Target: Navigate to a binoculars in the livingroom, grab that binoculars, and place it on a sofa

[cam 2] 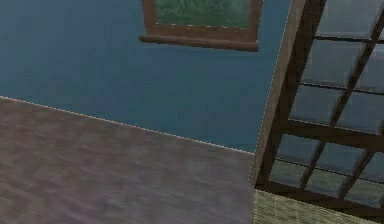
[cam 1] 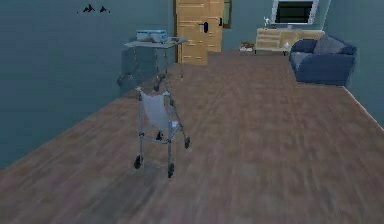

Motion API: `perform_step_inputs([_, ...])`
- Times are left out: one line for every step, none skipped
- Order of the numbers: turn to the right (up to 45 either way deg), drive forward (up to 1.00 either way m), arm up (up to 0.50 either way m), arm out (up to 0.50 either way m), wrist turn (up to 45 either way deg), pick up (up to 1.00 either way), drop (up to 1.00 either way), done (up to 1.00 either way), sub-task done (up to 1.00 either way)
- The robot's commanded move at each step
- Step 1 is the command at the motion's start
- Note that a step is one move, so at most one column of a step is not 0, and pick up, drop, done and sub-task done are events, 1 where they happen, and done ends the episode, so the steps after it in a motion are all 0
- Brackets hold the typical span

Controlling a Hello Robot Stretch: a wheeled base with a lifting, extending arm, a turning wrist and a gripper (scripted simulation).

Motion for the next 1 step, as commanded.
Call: perform_step_inputs([0.0, 0.05, 0.0, 0.0, 0.0, 0.0, 0.0, 0.0, 0.0])
